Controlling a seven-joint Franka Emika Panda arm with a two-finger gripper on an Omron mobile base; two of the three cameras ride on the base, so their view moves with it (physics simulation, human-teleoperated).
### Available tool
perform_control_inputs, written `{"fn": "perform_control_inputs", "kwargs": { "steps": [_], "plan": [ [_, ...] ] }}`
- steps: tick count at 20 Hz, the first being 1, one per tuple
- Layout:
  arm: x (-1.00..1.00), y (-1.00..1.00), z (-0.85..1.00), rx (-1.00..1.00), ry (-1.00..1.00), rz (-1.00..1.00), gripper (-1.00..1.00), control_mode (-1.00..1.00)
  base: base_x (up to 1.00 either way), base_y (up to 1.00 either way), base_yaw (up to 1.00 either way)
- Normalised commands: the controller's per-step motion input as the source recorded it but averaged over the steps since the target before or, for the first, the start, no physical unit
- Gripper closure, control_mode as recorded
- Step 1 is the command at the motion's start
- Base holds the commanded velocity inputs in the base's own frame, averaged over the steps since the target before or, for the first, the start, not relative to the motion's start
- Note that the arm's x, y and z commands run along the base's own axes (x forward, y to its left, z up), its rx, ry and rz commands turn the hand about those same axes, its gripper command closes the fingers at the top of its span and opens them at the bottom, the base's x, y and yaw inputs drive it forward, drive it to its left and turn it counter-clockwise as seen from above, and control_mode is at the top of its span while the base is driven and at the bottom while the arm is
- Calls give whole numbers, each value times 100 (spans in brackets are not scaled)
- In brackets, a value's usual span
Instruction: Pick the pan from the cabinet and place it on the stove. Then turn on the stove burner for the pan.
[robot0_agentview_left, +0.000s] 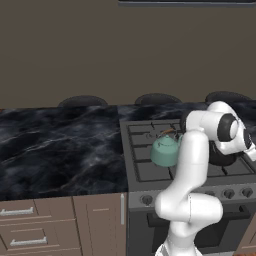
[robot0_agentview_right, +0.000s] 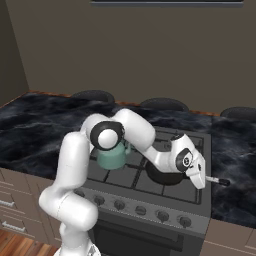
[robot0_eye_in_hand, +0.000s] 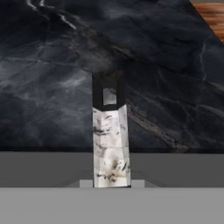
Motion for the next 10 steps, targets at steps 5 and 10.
{"fn": "perform_control_inputs", "kwargs": {
  "steps": [5,10],
  "plan": [
    [14,-20,-5,0,-1,0,100,-100,0,0,0],
    [15,-21,-2,0,0,0,100,-100,0,0,0]
  ]
}}
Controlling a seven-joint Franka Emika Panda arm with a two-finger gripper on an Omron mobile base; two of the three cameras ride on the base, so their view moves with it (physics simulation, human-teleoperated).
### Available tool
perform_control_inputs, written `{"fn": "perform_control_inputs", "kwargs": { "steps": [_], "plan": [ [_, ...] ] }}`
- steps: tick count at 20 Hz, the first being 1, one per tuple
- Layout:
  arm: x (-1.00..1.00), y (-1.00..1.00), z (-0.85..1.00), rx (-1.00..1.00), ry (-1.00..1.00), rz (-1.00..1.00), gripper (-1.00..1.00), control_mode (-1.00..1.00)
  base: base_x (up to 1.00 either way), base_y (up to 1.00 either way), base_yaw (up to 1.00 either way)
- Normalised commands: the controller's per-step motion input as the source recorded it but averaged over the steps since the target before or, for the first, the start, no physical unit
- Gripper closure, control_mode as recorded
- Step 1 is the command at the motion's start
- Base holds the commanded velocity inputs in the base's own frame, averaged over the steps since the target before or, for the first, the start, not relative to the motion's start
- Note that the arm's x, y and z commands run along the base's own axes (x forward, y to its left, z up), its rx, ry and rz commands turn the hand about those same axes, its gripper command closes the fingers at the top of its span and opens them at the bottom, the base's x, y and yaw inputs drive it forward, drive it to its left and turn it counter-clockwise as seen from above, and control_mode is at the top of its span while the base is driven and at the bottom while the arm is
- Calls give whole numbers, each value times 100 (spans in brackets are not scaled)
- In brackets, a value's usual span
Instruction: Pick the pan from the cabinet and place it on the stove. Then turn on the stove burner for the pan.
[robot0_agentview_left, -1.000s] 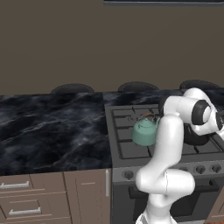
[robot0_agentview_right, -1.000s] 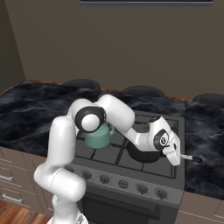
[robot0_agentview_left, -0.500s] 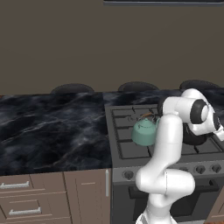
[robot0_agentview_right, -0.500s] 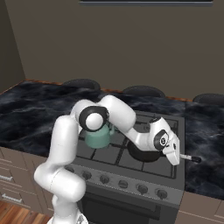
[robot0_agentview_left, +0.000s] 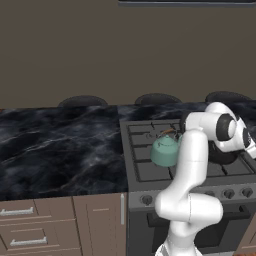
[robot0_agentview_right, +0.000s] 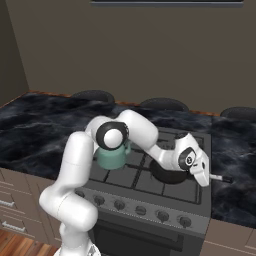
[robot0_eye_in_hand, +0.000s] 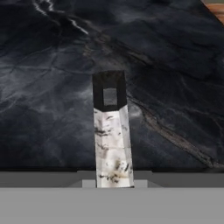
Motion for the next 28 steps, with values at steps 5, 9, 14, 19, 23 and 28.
{"fn": "perform_control_inputs", "kwargs": {
  "steps": [5,9,14,19,23,28],
  "plan": [
    [16,-18,-7,0,0,0,100,-100,0,0,0],
    [4,-12,-15,0,0,0,100,-100,0,0,0],
    [0,-2,-24,0,0,0,100,-100,0,0,0],
    [0,0,-26,0,0,0,100,-100,0,0,0],
    [0,1,-23,0,0,0,100,-100,0,0,0],
    [0,5,-27,-4,0,0,100,-100,0,0,0]
  ]
}}
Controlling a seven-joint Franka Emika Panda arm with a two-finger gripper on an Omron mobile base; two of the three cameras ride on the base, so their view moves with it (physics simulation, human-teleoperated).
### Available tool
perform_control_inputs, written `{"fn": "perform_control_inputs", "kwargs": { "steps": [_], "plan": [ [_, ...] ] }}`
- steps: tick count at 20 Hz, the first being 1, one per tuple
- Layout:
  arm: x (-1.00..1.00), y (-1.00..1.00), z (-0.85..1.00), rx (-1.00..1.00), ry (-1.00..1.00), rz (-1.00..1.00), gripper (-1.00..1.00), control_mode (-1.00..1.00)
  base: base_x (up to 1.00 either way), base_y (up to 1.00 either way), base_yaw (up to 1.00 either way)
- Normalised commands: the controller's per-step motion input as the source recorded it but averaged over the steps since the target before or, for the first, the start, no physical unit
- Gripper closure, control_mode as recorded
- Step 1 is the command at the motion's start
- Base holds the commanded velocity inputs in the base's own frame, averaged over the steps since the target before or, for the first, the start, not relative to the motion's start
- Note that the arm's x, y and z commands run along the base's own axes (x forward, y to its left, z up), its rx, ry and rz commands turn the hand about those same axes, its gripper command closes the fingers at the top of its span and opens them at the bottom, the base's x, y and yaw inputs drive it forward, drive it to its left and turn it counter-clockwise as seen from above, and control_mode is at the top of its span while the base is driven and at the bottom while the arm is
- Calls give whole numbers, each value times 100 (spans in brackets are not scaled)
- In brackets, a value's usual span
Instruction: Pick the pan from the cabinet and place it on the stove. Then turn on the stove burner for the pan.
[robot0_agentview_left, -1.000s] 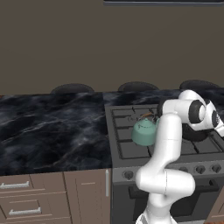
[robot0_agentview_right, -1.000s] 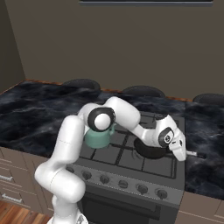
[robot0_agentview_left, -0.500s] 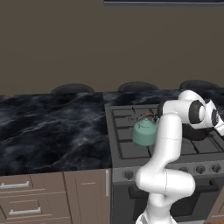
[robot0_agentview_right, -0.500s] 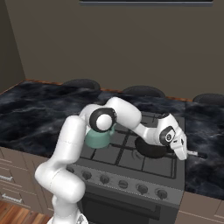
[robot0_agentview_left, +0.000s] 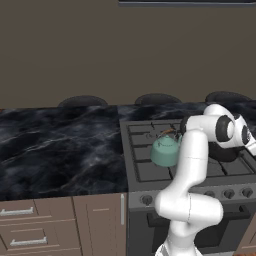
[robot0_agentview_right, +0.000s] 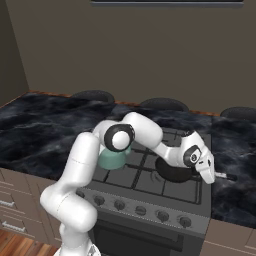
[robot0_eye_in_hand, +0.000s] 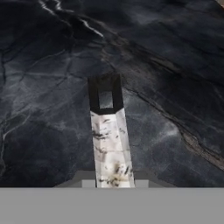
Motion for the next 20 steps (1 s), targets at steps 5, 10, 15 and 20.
{"fn": "perform_control_inputs", "kwargs": {
  "steps": [5,10,15,20],
  "plan": [
    [0,16,-28,-6,0,0,100,-100,0,0,0],
    [0,25,-21,-5,0,0,100,-100,0,0,0],
    [0,19,-17,-2,0,0,100,-100,0,0,0],
    [-3,21,-12,0,0,0,100,-100,0,0,0]
  ]
}}
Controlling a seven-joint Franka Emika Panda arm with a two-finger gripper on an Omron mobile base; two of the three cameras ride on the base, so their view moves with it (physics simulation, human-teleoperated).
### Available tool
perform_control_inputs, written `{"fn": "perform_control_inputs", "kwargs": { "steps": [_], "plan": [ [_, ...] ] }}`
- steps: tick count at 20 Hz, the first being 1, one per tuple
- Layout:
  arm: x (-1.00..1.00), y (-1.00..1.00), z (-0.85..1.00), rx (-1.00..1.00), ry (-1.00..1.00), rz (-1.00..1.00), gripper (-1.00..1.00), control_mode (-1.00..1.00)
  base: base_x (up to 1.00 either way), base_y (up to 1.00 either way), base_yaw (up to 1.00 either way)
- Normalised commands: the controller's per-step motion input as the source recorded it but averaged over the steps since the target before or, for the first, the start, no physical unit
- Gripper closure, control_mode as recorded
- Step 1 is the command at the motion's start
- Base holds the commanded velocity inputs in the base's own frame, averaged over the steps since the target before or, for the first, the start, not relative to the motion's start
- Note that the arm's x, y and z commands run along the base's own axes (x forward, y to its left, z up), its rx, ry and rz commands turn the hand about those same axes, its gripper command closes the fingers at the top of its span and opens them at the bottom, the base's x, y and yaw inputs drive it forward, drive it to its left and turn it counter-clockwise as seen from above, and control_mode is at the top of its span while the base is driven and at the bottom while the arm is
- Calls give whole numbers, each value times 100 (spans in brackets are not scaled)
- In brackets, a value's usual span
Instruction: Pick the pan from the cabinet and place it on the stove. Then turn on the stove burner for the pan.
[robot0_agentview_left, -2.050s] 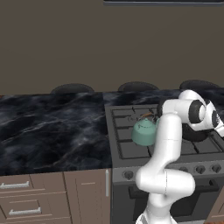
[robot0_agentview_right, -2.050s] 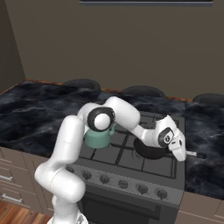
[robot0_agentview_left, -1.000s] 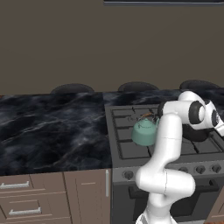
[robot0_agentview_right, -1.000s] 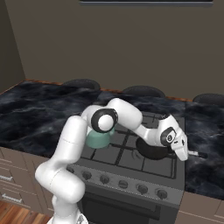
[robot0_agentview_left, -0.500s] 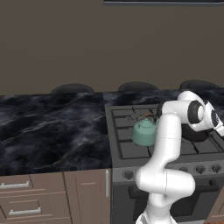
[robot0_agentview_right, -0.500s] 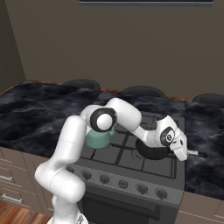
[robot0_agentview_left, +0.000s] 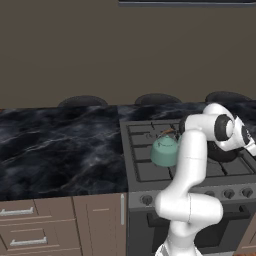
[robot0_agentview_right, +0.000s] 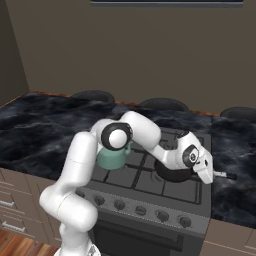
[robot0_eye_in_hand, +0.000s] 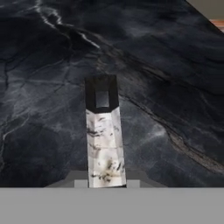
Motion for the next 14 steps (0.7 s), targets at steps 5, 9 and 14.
{"fn": "perform_control_inputs", "kwargs": {
  "steps": [5,9,14],
  "plan": [
    [-4,30,-5,0,2,0,100,-100,0,0,0],
    [-13,38,-12,0,8,0,-100,-100,0,0,0],
    [-9,22,-2,0,6,0,-100,-100,0,0,0]
  ]
}}
